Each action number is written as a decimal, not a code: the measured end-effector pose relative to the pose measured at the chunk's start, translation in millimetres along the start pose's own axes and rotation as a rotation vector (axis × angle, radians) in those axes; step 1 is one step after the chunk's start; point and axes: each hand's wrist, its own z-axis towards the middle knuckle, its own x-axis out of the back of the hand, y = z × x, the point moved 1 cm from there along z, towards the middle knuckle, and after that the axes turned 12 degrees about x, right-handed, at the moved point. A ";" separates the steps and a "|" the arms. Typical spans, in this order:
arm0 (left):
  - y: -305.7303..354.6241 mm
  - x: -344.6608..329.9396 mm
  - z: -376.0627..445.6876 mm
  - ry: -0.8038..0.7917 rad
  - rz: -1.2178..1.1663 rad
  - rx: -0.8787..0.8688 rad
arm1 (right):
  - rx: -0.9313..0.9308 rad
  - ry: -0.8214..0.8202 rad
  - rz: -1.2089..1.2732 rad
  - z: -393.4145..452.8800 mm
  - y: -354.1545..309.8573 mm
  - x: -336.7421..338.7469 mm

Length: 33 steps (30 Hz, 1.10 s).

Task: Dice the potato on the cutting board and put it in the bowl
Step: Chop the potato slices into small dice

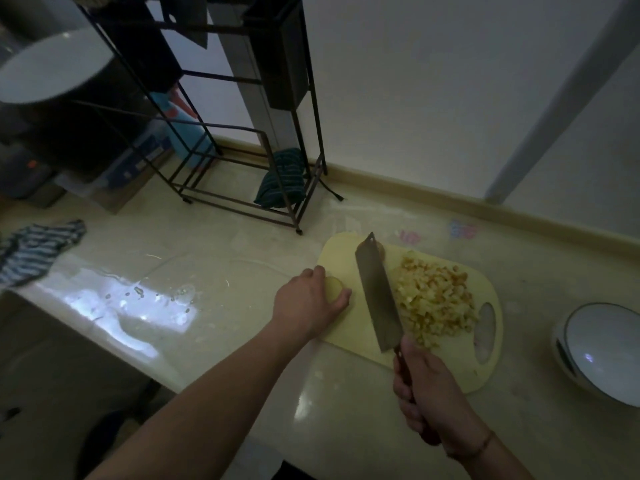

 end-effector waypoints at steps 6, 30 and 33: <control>-29.2 18.0 12.6 0.028 -0.477 0.255 | -0.066 -0.095 0.105 -26.7 3.6 -14.1; 10.4 -11.6 -25.8 -0.005 0.135 0.033 | -0.060 -0.014 -0.016 -34.0 1.9 43.2; 8.9 -12.2 -38.7 -0.065 0.131 0.012 | -0.021 -0.039 -0.071 -38.4 3.9 40.1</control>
